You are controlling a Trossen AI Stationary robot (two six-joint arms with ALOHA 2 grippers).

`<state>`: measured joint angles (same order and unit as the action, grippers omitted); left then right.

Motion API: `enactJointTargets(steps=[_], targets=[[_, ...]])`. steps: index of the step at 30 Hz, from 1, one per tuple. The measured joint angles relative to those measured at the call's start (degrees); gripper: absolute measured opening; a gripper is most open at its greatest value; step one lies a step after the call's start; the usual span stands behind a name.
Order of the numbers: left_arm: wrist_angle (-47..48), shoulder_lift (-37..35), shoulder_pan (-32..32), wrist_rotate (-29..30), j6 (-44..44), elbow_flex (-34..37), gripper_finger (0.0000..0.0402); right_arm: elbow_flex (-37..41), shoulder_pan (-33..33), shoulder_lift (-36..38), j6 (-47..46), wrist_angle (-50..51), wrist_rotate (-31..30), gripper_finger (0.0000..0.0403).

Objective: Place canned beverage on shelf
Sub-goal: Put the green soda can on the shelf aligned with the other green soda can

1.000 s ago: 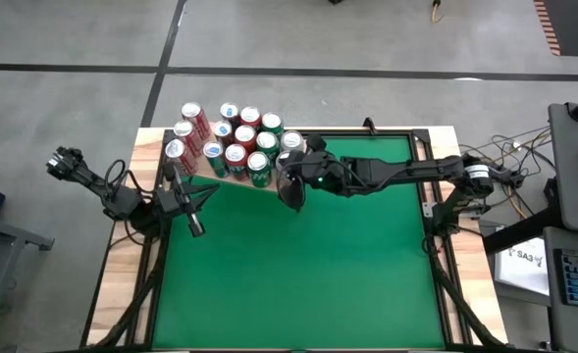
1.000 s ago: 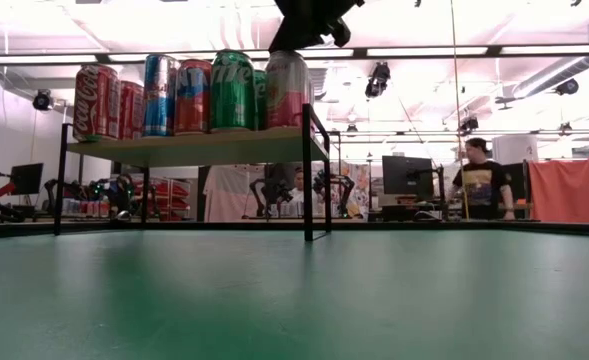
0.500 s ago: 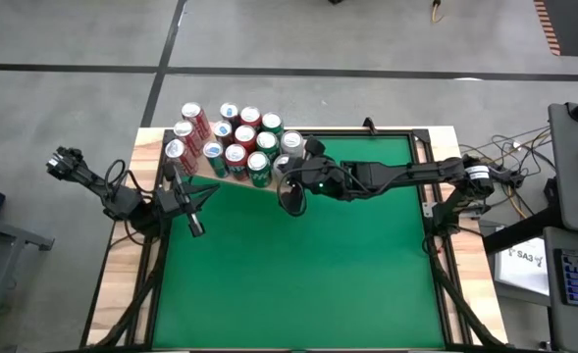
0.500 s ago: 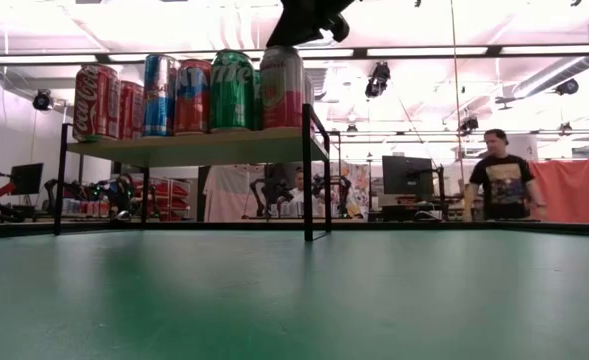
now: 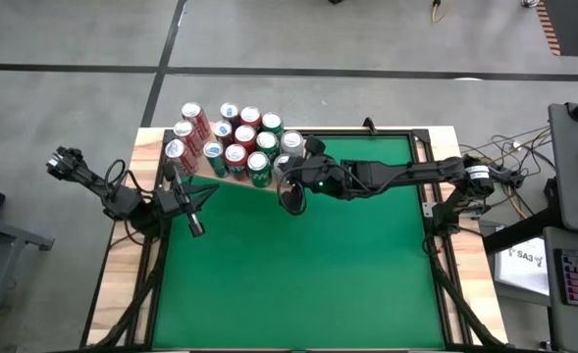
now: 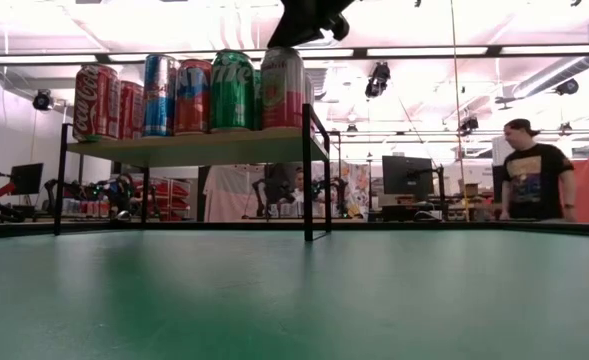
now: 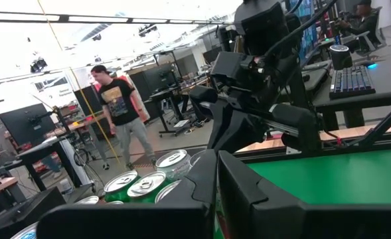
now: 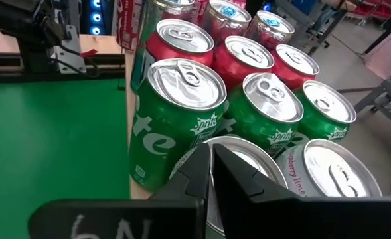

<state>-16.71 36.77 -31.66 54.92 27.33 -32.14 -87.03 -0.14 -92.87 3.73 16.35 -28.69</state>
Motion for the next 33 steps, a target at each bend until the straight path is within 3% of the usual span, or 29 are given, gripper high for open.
enactJointTargets(steps=[11, 18, 25, 33], targets=[[0.0, 0.1, 0.0, 0.0, 0.0, 0.0, 0.0, -1.2, -1.1, 1.9, 3.7, -0.3, 1.1, 0.0012], [0.0, 0.1, 0.0, 0.0, 0.0, 0.0, 0.0, -1.1, -5.6, 1.9, 6.4, -0.8, 12.1, 0.0012], [0.0, 0.1, 0.0, 0.0, 0.0, 0.0, 0.0, 0.8, -7.5, 1.9, 7.8, -4.0, 16.5, 0.0012], [0.0, 0.1, 0.0, 0.0, 0.0, 0.0, 0.0, 4.2, -7.4, 1.9, 7.2, -8.5, 17.2, 0.0012]])
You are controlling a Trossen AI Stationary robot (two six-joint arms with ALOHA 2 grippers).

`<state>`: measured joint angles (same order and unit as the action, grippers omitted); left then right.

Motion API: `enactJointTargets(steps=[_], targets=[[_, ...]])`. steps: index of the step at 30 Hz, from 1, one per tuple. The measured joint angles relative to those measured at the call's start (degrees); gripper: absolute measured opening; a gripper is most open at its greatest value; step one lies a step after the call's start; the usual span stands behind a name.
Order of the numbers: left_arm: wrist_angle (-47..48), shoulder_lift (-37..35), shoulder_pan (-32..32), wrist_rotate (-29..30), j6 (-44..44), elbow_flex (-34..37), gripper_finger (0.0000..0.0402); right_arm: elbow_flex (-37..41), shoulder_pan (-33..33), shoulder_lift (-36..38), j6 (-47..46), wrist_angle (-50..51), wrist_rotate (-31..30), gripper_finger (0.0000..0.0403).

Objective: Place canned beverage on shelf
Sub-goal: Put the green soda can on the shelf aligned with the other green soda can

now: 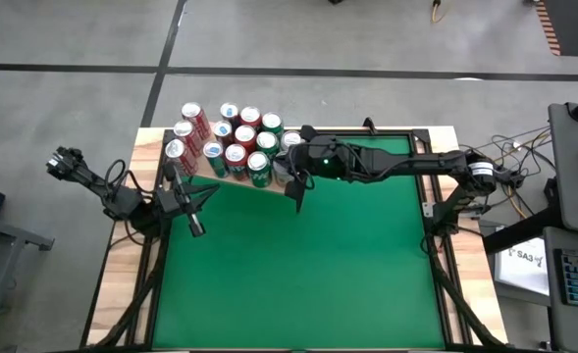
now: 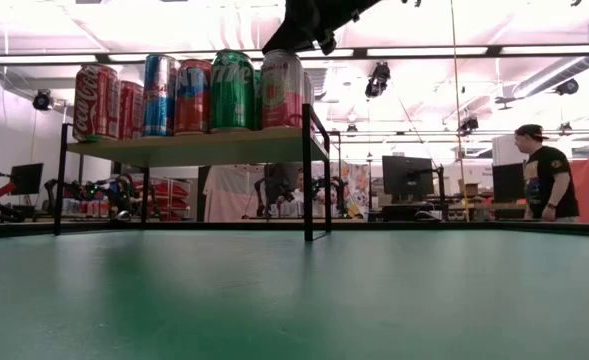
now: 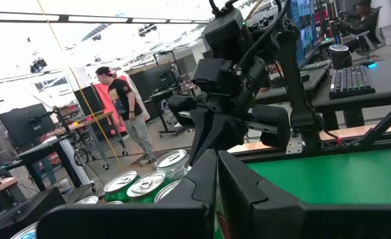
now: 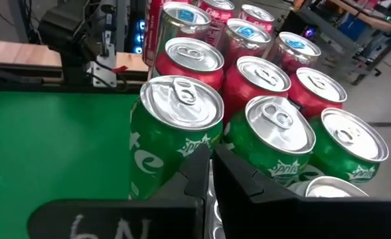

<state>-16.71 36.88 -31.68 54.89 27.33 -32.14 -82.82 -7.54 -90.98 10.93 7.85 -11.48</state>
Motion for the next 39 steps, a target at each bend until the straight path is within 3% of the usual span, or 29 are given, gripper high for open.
enactJointTargets(steps=[39], targets=[[-0.1, 0.0, 0.0, 0.0, 0.0, 0.0, 0.0, -0.5, 0.6, -0.1, -4.0, 2.4, -0.1, 0.0012]])
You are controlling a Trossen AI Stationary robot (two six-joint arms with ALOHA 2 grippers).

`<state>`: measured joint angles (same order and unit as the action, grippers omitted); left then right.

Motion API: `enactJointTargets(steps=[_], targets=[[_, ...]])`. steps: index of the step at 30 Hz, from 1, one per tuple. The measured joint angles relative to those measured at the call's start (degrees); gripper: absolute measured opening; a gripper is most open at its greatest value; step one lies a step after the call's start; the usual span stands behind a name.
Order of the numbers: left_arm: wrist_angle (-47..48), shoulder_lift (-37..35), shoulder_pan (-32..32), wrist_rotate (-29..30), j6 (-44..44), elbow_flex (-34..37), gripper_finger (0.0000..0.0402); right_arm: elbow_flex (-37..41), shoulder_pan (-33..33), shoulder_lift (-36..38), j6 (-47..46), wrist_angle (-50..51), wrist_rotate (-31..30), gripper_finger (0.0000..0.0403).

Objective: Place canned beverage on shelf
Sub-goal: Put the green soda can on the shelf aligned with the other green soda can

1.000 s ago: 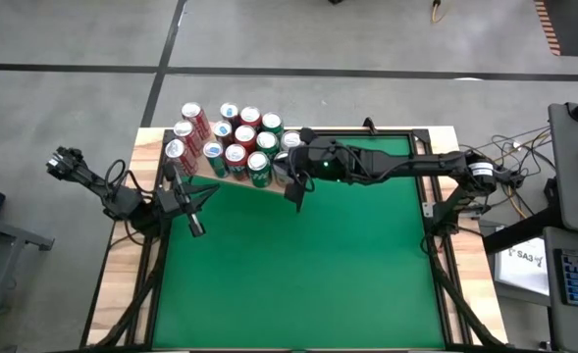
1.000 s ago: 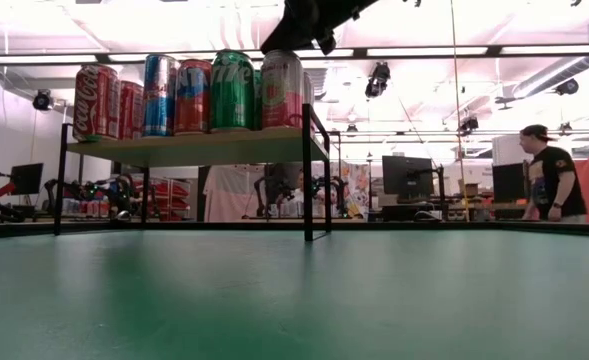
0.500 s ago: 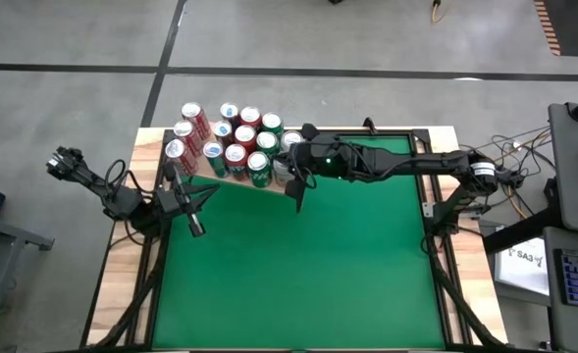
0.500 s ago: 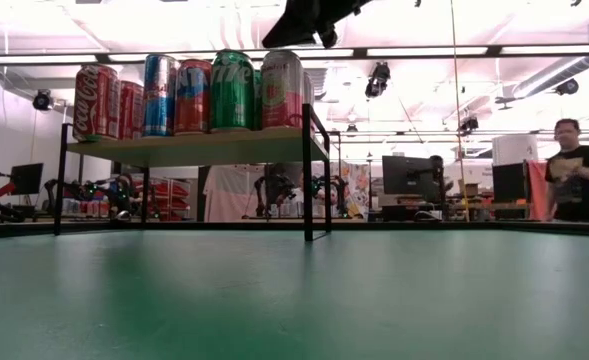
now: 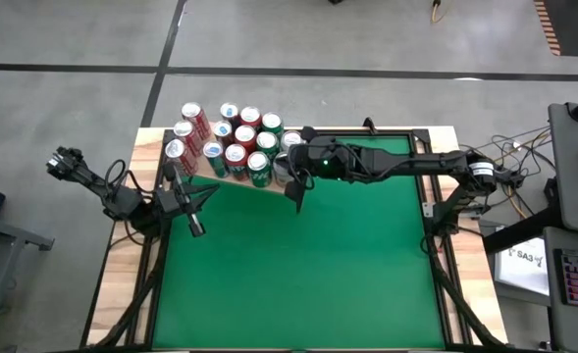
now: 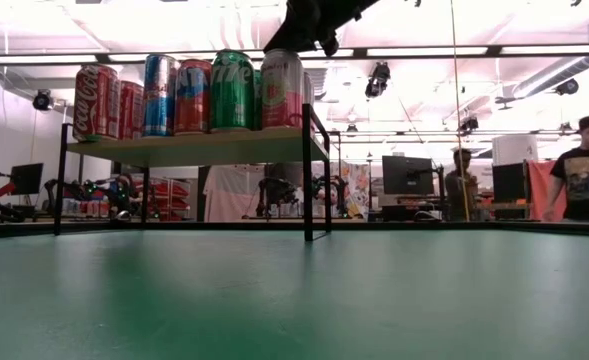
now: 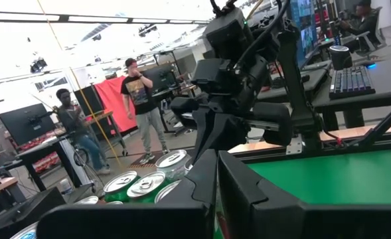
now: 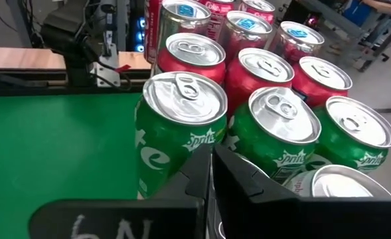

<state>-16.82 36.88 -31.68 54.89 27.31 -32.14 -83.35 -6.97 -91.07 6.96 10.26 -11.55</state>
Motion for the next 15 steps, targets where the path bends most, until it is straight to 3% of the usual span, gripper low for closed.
enactJointTargets(steps=[15], targets=[[-0.1, 0.0, 0.0, 0.0, 0.0, 0.0, 0.0, -0.4, 0.2, 0.0, 0.1, 0.4, 2.6, 0.0012]])
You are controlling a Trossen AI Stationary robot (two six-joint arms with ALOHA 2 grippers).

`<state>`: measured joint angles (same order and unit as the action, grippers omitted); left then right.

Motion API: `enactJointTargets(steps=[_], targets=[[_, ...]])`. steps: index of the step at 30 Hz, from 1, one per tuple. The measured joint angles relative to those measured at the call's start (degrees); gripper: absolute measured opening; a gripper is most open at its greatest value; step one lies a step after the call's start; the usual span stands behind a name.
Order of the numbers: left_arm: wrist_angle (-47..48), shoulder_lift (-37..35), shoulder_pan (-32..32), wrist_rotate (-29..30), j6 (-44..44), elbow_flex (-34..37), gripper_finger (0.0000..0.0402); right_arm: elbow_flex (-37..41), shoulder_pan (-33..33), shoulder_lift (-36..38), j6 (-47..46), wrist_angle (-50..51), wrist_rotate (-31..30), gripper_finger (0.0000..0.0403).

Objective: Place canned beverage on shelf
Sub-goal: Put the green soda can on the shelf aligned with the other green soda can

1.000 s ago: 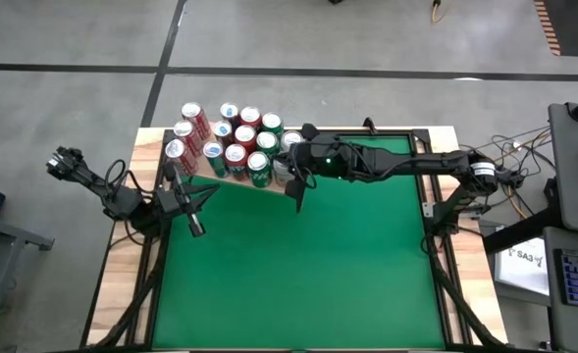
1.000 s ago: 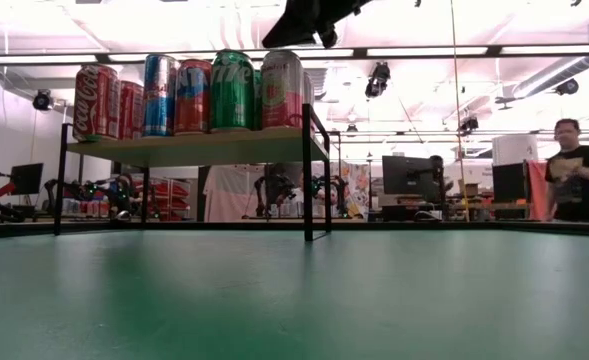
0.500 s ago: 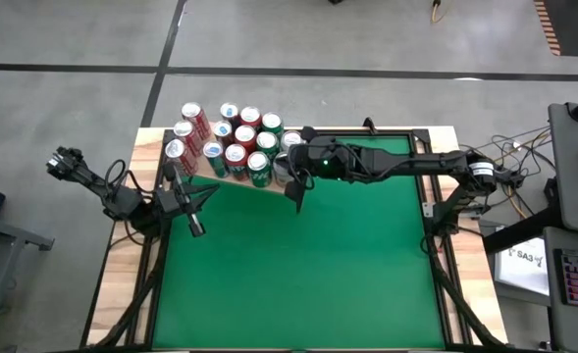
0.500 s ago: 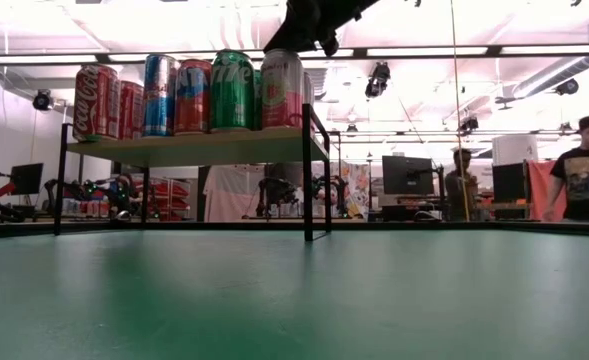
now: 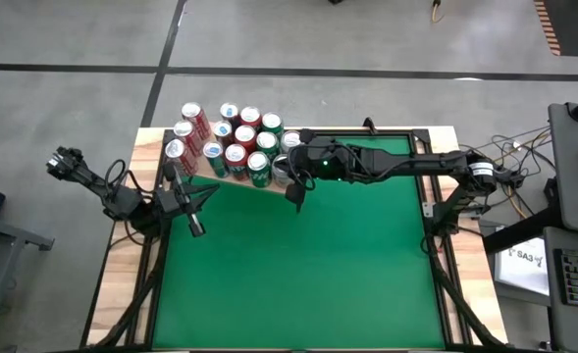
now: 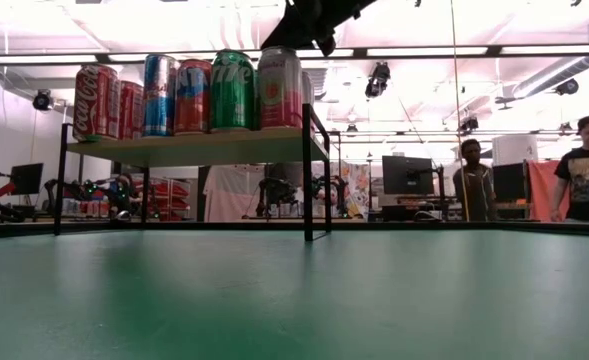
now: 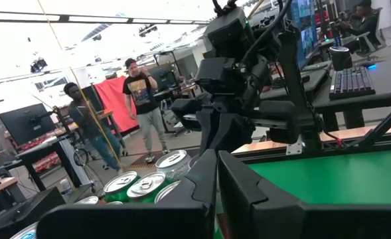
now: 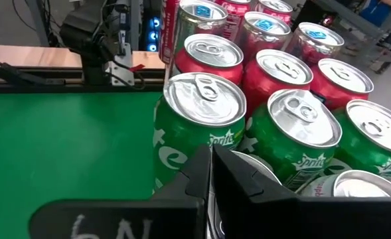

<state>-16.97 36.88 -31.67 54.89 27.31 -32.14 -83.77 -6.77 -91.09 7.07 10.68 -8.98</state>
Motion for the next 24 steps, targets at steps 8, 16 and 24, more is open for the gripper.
enactJointTargets(steps=[8, 16, 24], targets=[[-0.1, 0.0, 0.0, 0.0, 0.0, 0.0, 0.0, -0.1, -0.6, 0.0, -0.1, -0.1, -0.5, 0.0012], [-0.1, 0.0, 0.0, 0.0, 0.0, 0.0, 0.0, -0.1, -0.5, 0.4, 0.3, 0.0, -2.7, 0.0012], [-0.1, 0.0, 0.0, 0.0, -0.4, 0.0, 0.0, -4.0, -1.4, 2.5, -2.3, 4.8, -3.2, 0.0012]])
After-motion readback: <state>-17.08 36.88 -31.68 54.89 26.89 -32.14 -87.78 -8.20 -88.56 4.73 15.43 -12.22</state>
